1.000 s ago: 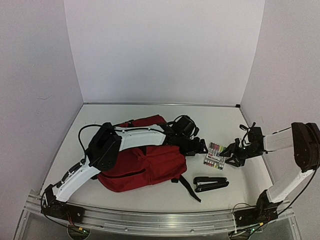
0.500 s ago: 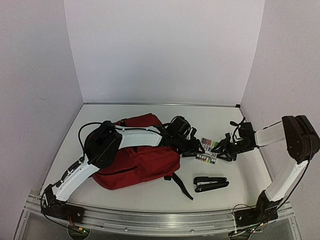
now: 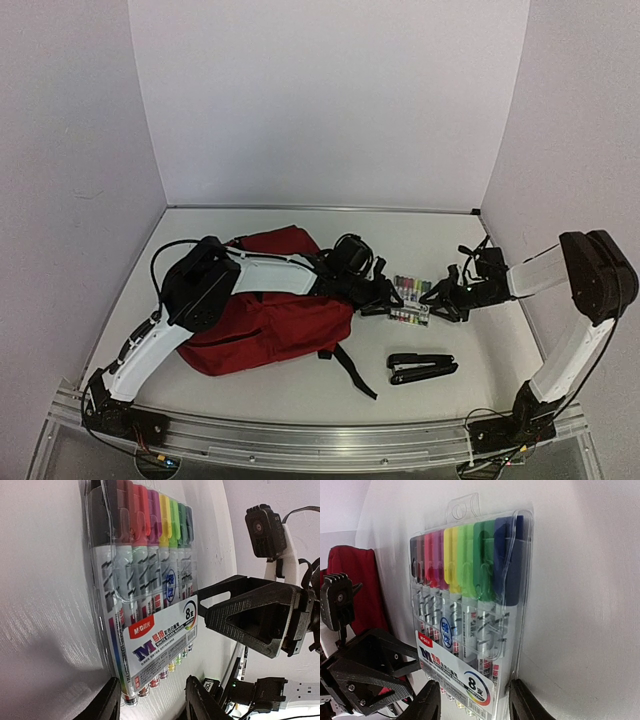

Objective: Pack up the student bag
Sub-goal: Adjust the stationery at the center of the board.

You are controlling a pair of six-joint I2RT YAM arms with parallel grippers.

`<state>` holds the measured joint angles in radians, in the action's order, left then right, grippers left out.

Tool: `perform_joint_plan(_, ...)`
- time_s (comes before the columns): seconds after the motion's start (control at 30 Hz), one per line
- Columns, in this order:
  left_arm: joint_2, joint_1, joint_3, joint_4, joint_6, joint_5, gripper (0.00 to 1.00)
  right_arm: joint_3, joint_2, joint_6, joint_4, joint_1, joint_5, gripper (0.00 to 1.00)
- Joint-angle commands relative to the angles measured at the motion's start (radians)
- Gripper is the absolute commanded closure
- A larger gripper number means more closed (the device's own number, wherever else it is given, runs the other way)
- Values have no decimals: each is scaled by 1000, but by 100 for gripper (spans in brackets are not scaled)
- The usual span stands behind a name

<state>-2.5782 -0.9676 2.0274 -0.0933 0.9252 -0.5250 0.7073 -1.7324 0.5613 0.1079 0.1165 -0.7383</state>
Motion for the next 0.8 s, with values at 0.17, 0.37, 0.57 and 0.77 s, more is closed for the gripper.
perform_joint_plan(0.17, 128, -39, -61, 148, 35, -52, 56, -93, 157, 94, -59, 38, -102, 56)
perform_joint_plan(0.37, 177, -63, -130, 153, 51, -65, 57, -121, 324, 113, -155, 38, -94, 55)
perform_joint_plan(0.57, 249, -99, -219, 189, 77, -63, 57, -165, 466, 132, -244, 45, -92, 55)
perform_joint_plan(0.77, 298, -148, -282, 202, 96, -45, 57, -224, 636, 152, -364, 56, -77, 56)
